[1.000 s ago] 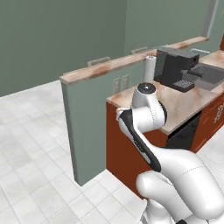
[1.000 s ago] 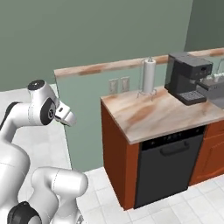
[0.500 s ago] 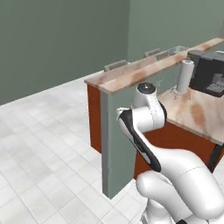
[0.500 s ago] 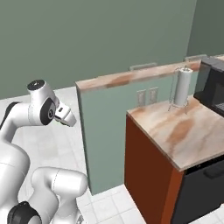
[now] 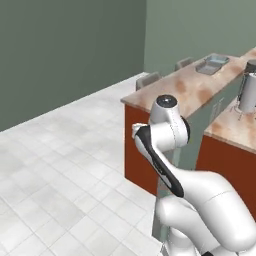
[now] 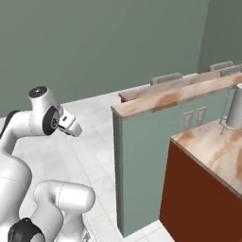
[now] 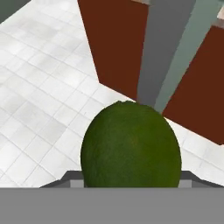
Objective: Place the cold items (peach and lime) from the fridge in one tupperware on the dining counter. Place the warm items (kebab skewer and hot dog) in the stove area in another tupperware.
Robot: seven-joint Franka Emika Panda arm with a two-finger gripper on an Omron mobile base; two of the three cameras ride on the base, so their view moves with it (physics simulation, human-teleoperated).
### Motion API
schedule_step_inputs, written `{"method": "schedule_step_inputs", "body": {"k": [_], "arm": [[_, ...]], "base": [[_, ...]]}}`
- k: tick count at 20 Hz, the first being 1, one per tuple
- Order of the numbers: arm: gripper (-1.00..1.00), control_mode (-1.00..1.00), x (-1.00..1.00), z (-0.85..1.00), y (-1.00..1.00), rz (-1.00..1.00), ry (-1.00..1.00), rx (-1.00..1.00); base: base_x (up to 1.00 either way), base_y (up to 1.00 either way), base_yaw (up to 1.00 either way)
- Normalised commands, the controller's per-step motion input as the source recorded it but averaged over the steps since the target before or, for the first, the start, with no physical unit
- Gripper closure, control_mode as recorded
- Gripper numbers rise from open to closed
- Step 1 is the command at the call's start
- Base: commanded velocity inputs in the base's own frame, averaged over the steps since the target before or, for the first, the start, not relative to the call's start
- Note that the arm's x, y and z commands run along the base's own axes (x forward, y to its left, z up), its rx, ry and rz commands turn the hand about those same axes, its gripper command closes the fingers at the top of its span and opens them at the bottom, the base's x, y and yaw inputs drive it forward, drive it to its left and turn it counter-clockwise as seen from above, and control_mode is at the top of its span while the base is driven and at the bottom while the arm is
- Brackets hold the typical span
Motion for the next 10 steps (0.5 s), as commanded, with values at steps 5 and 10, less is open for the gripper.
{"method": "schedule_step_inputs", "body": {"k": [5,10], "arm": [[1.00,1.00,0.00,0.00,0.00,0.00,0.00,0.00],[1.00,1.00,0.00,0.00,0.00,0.00,0.00,0.00]], "base": [[0.61,0.99,-0.43],[0.68,0.92,-0.53]]}}
